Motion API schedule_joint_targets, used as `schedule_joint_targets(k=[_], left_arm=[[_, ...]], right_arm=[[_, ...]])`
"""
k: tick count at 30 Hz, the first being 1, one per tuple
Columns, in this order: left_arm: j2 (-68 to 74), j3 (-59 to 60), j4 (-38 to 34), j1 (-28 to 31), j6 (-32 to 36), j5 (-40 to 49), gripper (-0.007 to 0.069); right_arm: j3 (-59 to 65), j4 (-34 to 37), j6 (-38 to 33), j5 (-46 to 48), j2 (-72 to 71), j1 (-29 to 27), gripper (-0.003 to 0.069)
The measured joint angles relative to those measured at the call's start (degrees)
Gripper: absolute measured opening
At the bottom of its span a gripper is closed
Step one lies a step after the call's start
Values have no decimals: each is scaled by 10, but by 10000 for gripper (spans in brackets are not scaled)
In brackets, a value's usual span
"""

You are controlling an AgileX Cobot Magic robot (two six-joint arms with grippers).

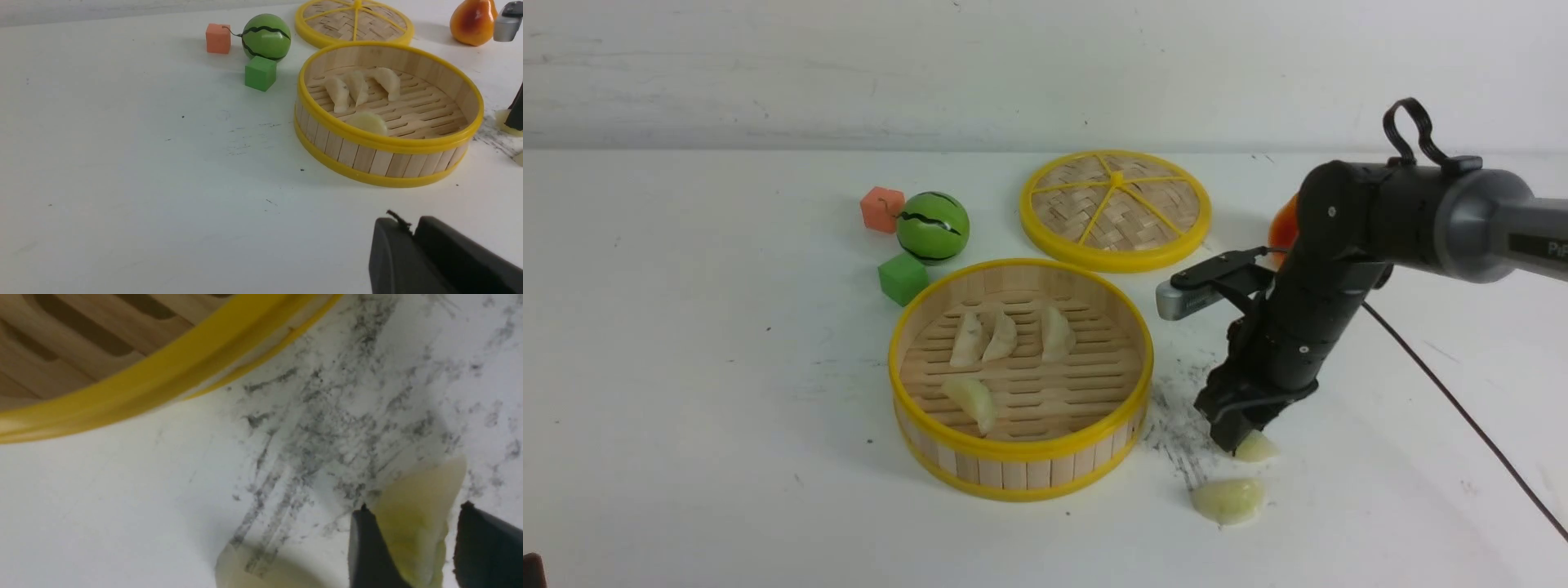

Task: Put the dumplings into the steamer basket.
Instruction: Use the right arm to grab a dumpling, then use the right arm to put the dumpling into the steamer

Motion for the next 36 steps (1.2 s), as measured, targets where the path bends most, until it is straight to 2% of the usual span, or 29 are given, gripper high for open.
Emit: schedule_joint_targets(k=[4, 9, 22, 24, 27, 31, 36], left_arm=[[0, 0, 0, 0, 0, 0, 70], [0, 0, 0, 0, 0, 0, 74], [0, 0, 0, 0, 0, -2, 88], [0, 0, 0, 0, 0, -4, 88], [0, 0, 0, 0, 0, -4, 88], [0, 0, 0, 0, 0, -5, 90], [0, 0, 0, 0, 0, -8, 91]], right_arm=[[0, 1, 0, -1, 0, 0, 307], [-4, 1, 0, 21, 0, 0, 167], [-131, -27, 42, 116, -17, 0, 169], [-161, -4, 62, 121, -22, 0, 169], [-197, 78, 84, 111, -25, 10, 169], [-202, 162, 85, 60, -20, 54, 169], [-204, 181, 84, -5, 14, 112, 169]])
